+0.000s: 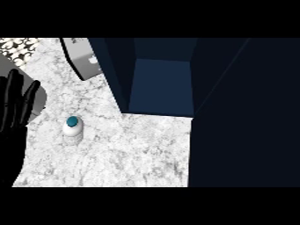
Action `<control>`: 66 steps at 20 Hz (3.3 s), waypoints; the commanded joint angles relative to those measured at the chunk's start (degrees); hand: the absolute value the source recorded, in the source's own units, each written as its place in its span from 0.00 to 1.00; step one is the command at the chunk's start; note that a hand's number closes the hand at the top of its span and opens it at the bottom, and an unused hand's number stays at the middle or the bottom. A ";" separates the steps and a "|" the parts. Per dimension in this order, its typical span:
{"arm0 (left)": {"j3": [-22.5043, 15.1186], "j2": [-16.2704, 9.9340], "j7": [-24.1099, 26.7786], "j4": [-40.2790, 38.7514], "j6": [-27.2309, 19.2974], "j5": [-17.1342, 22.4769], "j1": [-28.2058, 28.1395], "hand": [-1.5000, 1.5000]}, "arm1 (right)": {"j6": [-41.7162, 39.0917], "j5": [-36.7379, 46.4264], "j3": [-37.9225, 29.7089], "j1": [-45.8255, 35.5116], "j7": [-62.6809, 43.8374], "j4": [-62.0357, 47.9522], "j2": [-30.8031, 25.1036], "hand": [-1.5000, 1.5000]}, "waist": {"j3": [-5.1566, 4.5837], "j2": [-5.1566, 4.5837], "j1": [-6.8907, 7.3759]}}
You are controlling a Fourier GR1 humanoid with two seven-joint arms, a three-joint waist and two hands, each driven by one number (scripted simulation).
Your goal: Pick up the bottled water, place it into the cabinet and close the cabinet
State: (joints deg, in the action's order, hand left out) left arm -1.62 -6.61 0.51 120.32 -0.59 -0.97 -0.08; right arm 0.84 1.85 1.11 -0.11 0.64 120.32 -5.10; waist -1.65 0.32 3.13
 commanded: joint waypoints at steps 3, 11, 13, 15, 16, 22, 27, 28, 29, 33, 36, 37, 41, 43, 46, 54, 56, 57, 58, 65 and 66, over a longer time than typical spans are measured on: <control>2.51 4.57 -1.03 2.27 -15.98 -17.90 -1.62 0.00 | -1.36 0.93 1.96 3.06 -2.36 1.74 -0.88 0.00 | 1.80 0.03 -2.55; -4.69 6.56 -8.01 -0.95 -48.48 -27.82 -5.27 0.00 | -8.52 -10.16 5.58 12.10 -6.11 6.90 -1.13 0.00 | 1.81 0.11 -5.18; -10.24 6.58 -10.30 -4.15 -55.79 -32.49 -4.44 0.00 | -9.47 -11.71 5.75 14.37 -6.48 8.96 -1.60 0.00 | 1.85 -0.10 -5.72; -18.06 6.59 -11.25 -6.30 -63.31 -36.21 -6.08 0.00 | -10.24 -12.54 4.85 15.14 -7.24 10.68 -2.90 0.00 | 1.82 -0.12 -5.23; -18.53 6.59 -13.41 -6.34 -64.90 -38.36 -5.65 0.00 | -9.77 -12.88 6.11 19.10 -10.24 15.87 -3.02 0.00 | 1.81 0.13 -5.80; -31.79 6.61 -19.88 -13.46 -78.99 -49.52 -5.51 0.00 | -11.60 -16.95 2.63 23.87 -9.50 19.42 -4.31 0.00 | 1.88 -0.18 -4.61; -34.44 6.61 -26.73 -13.14 -81.15 -55.53 -6.78 0.00 | -12.38 -17.36 2.09 29.74 -9.01 24.14 -3.99 0.00 | 1.85 0.00 -4.35; -32.89 6.61 -26.92 -12.60 -80.46 -55.64 -7.89 0.00 | -13.69 -19.11 2.75 33.68 -9.64 28.02 -4.54 0.00 | 1.83 0.18 -4.82; -32.61 6.61 -28.92 -14.66 -80.52 -57.39 -5.54 0.00 | -14.95 -18.62 1.01 33.19 -7.14 25.12 -5.16 0.00 | 1.87 -0.04 -4.71; -33.68 6.61 -33.17 -16.60 -82.65 -60.56 -5.71 0.00 | -15.21 -18.88 1.22 33.81 -6.09 25.67 -4.41 0.00 | 1.77 -0.16 -4.06; -30.25 6.61 -36.06 -18.59 -81.58 -61.49 -2.59 0.00 | -17.92 -18.36 1.41 39.98 -2.83 27.63 -4.60 0.00 | 1.75 -0.10 -4.83; -31.68 6.61 -35.44 -15.48 -80.61 -63.12 -6.97 0.00 | -17.72 -19.88 0.56 40.18 -4.12 29.17 -4.93 0.00 | 1.72 -0.04 -4.10; -31.96 6.61 -40.42 -18.69 -84.09 -63.68 -7.13 0.00 | -19.11 -17.57 1.43 43.46 -1.61 28.57 -4.40 0.00 | 1.69 -0.06 -4.41; -30.15 6.61 -41.29 -19.44 -85.04 -63.34 -5.51 0.00 | -20.62 -16.56 1.76 44.16 2.63 25.75 -3.17 0.00 | 1.69 -0.11 -4.31; -30.65 6.61 -39.94 -16.01 -85.08 -63.40 -9.56 0.00 | -19.64 -17.78 2.90 47.85 0.15 32.02 -2.90 0.00 | 1.59 0.02 -4.13; -25.33 6.58 -39.28 -20.99 -85.22 -57.39 -6.15 0.00 | -21.80 -18.66 1.60 50.46 3.16 31.98 -3.26 0.00 | 1.46 -0.26 -3.69; -23.54 2.25 -40.95 -20.74 -85.23 -53.19 -5.13 0.00 | -25.09 -16.64 2.51 54.22 8.45 28.65 -2.70 0.00 | 1.49 -0.08 -4.22; -22.94 4.88 -40.29 -23.31 -85.24 -53.81 -2.93 0.00 | -25.05 -20.63 -0.51 53.63 6.74 30.60 -4.66 0.00 | 1.49 -0.22 -4.22; -24.34 6.24 -38.30 -24.53 -85.24 -53.57 -4.31 0.00 | -26.43 -20.94 -3.19 52.16 10.25 24.79 -4.86 0.00 | 1.49 -0.16 -3.95; -21.79 -0.79 -39.11 -24.99 -85.28 -45.62 -3.65 0.00 | -27.88 -19.00 -2.46 56.21 13.69 25.68 -4.54 0.00 | 1.26 -0.12 -4.10; -23.16 1.41 -37.31 -25.68 -85.28 -46.54 -4.33 0.00 | -27.05 -17.51 -0.85 57.36 13.39 26.99 -3.34 0.00 | 1.21 -0.09 -4.16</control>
State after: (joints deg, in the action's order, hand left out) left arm -24.72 -5.38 -38.23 96.66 -84.49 -49.60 -4.95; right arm -26.59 -12.69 0.40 54.08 16.24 139.07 -8.88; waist -0.33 0.24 -1.02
